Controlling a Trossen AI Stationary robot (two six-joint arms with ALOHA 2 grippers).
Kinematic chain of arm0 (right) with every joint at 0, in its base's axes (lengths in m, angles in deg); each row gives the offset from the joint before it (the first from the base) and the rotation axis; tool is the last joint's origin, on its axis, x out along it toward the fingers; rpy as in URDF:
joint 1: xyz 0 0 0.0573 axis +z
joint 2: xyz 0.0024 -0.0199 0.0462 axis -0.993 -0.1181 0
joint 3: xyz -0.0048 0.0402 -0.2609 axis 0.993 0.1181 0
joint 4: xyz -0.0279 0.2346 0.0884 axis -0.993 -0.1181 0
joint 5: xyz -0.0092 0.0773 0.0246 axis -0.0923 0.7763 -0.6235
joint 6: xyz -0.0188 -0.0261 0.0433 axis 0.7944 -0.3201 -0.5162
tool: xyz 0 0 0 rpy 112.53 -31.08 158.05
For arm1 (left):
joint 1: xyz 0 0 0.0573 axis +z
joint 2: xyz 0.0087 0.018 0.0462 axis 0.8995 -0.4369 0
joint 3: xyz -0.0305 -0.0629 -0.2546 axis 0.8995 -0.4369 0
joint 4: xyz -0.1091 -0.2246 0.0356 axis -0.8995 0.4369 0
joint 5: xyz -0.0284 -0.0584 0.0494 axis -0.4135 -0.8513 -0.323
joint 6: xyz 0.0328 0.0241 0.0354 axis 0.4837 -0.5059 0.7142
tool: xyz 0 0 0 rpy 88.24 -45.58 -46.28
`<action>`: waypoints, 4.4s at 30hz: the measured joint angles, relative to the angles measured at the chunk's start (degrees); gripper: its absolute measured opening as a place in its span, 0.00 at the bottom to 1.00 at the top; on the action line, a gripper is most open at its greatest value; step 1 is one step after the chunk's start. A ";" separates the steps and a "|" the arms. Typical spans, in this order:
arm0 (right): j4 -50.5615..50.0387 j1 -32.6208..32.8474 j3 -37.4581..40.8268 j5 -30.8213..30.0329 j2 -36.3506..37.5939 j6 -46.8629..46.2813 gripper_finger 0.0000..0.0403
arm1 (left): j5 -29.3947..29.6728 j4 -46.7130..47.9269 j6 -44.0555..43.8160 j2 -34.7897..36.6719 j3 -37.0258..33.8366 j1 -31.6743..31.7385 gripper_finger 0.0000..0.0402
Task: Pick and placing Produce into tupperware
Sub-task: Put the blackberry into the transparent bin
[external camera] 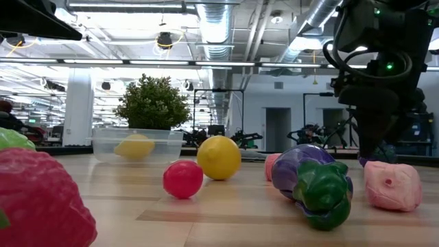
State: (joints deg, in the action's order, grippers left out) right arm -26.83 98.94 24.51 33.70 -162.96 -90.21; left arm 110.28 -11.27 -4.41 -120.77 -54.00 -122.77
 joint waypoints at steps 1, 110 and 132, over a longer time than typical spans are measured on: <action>0.03 0.00 0.00 0.01 0.00 0.00 0.83 | 0.02 0.00 0.03 0.00 -0.01 0.00 0.48; 41.38 -8.93 -12.68 -2.62 -0.02 45.04 0.75 | 1.32 0.02 0.07 0.02 0.00 -0.02 0.48; 55.02 -12.97 -21.38 4.18 -17.10 55.14 0.75 | 1.95 -0.20 0.31 0.02 -0.02 0.00 0.48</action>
State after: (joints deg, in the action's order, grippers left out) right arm 28.19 85.97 3.13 37.87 -180.06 -35.07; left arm 112.24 -11.47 -4.10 -120.75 -54.02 -122.78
